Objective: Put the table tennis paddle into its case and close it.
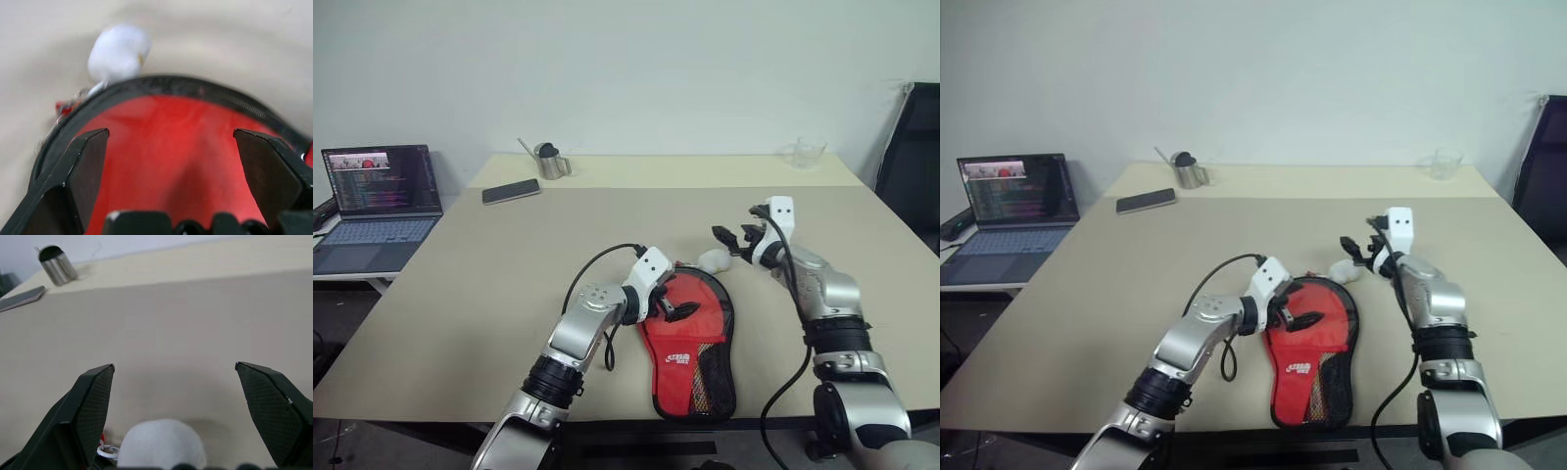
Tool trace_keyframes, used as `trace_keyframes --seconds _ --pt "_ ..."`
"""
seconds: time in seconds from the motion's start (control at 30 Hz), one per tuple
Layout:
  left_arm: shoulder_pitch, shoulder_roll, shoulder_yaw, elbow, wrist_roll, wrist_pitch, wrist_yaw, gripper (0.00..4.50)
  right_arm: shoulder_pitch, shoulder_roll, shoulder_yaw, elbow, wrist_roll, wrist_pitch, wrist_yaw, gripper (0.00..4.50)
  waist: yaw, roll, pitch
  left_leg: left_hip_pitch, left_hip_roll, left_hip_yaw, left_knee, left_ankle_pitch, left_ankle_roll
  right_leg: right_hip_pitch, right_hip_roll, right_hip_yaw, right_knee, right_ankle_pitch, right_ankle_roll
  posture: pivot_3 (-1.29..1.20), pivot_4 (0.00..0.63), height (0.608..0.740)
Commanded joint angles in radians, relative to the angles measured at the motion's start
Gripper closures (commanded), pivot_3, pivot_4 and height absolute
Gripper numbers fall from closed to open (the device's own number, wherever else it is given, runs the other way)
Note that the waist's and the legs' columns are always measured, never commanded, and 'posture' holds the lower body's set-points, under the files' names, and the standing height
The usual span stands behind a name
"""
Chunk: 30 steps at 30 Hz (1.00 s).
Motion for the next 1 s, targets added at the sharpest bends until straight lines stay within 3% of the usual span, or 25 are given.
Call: trace_keyframes --seconds 0.03,0.37,1.0 --pt "-0.001 -0.017 -0.010 0.022 -0.001 -0.039 0.014 0.07 -0.054 0.016 -0.013 0.050 -0.019 -0.043 -0.047 0.11 -0.001 0.000 0.000 0.000 0.000 0.000 0.000 0.000 0.000 0.000 0.000 0.000 0.000 0.000 0.000 0.00 0.150 0.740" --pt "0.003 -0.078 -0.006 0.177 -0.009 -0.060 0.047 0.07 -0.091 0.059 -0.093 0.205 0.015 -0.064 -0.090 0.11 -0.003 0.001 -0.001 0.000 0.000 0.000 0.000 0.000 0.000 0.000 0.000 0.000 0.000 0.000 0.000 0.00 0.150 0.740" --pt "0.014 -0.068 -0.024 0.170 0.008 0.000 0.068 0.07 -0.042 0.049 0.045 0.206 -0.090 0.011 -0.044 0.11 -0.009 0.009 -0.006 0.002 0.000 0.000 0.000 -0.001 0.002 0.002 0.000 -0.001 0.001 0.000 0.000 0.00 0.150 0.740"
